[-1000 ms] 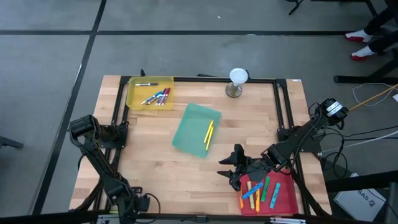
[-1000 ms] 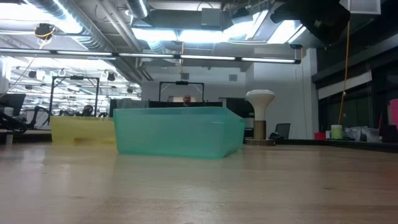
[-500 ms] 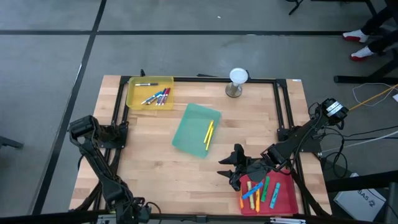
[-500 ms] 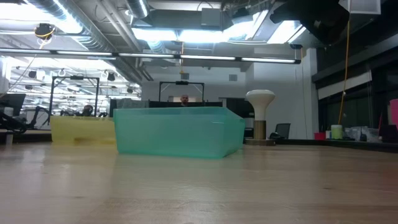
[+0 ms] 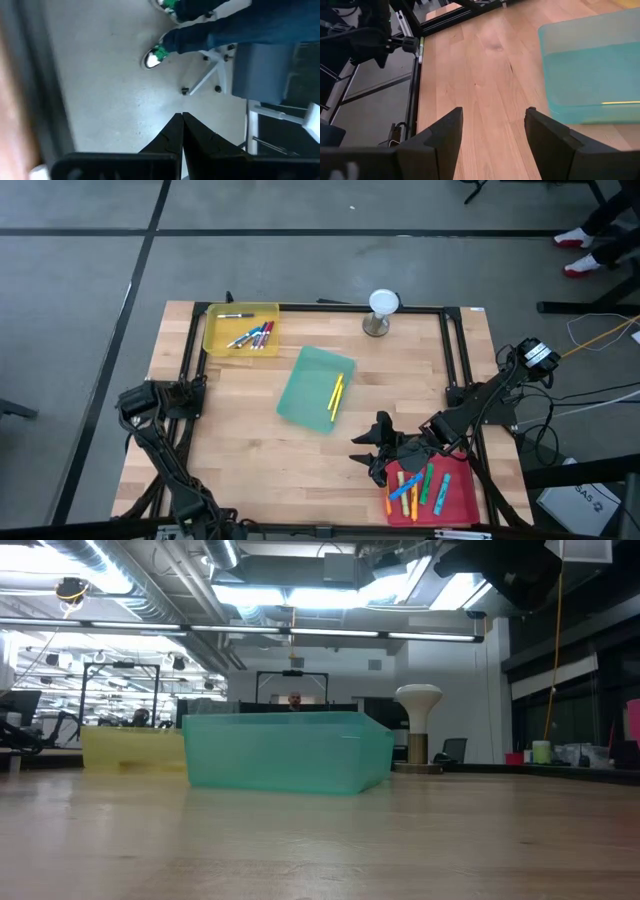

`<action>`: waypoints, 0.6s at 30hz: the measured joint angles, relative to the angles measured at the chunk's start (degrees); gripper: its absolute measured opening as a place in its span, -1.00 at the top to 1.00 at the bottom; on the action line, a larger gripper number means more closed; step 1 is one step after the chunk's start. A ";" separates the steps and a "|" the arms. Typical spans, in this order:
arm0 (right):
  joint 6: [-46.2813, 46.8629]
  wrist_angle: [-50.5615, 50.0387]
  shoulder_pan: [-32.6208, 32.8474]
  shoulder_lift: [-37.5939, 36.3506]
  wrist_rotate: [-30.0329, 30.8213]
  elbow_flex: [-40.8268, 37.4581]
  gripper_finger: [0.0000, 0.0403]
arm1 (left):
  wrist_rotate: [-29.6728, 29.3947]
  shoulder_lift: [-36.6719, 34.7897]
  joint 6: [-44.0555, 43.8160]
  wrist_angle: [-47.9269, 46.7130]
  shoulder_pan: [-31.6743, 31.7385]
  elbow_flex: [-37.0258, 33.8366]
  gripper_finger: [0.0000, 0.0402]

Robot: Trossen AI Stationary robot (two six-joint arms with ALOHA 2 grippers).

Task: Pick & Place Markers
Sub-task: Put the green marker pen into the yellow bin

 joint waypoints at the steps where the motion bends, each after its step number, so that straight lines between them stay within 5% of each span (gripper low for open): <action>1: -0.01 0.00 0.00 0.00 -0.01 -0.01 -0.04 | -0.17 0.03 -0.40 -0.89 0.00 0.01 1.00; 18: 0.23 0.00 0.02 0.00 -0.03 0.01 -0.04 | -1.72 0.01 -0.83 -15.29 -0.35 -0.49 0.99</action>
